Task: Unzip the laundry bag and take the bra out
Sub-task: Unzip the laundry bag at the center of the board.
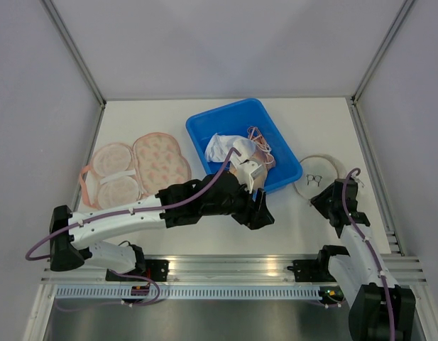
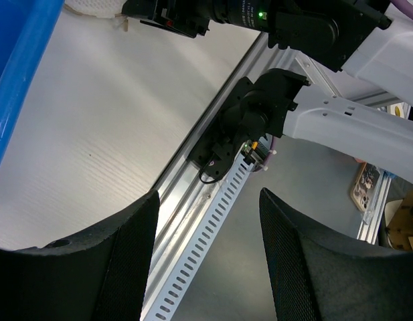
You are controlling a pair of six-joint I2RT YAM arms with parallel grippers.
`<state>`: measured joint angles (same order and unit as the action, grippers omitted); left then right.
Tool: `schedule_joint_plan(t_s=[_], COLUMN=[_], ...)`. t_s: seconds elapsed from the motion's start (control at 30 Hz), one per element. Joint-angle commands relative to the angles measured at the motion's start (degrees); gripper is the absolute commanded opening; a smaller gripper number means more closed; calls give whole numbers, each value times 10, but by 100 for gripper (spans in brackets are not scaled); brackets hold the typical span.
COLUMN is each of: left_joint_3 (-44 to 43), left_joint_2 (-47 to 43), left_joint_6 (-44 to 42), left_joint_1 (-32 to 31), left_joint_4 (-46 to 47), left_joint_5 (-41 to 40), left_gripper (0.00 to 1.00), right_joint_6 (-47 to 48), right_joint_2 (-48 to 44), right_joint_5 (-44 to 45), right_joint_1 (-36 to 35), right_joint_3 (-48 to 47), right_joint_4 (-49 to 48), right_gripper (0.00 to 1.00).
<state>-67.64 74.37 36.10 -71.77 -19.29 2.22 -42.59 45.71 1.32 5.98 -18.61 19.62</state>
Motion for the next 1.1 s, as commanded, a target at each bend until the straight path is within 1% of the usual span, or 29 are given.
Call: schedule_joint_plan(t_s=[0.0,0.03,0.2,0.3,0.4,0.53,0.7,0.77,1.07], left_joint_3=[0,0,0,1,3,4,3,6,9], left_joint_2=[1,1,1,0,1,1,-2,-5,-13], left_joint_6=[1,1,3,3,5,6,7,7,10], left_joint_1=[-1,-1,-1,-1,-1,-1,-1,-1,-1], left_joint_4=[28,29,30,29,29,29,31,31,31], left_joint_5=[16,17,17,16,17,18,21,22,19], left_gripper=[66,66,66,66,66,66,66,66,66], right_joint_6=[5,5,6,11,15,23,22,21,13], right_joint_2=[14,17,31,32,11,-2,53,62,94], right_joint_5=[19,25,58,73,79,76,99,118,171], right_joint_1=[-20,-25,-59,-94,-106,-113,-143,-162,-195], right_joint_3=[-12,-13,-21,-24,-19,-13,-31,-34,-45], right_joint_4=[-19,-18,-21,-26,-34,-42,-34,-33,-30], right_gripper=[43,46,46,45,42,42,41,41,40])
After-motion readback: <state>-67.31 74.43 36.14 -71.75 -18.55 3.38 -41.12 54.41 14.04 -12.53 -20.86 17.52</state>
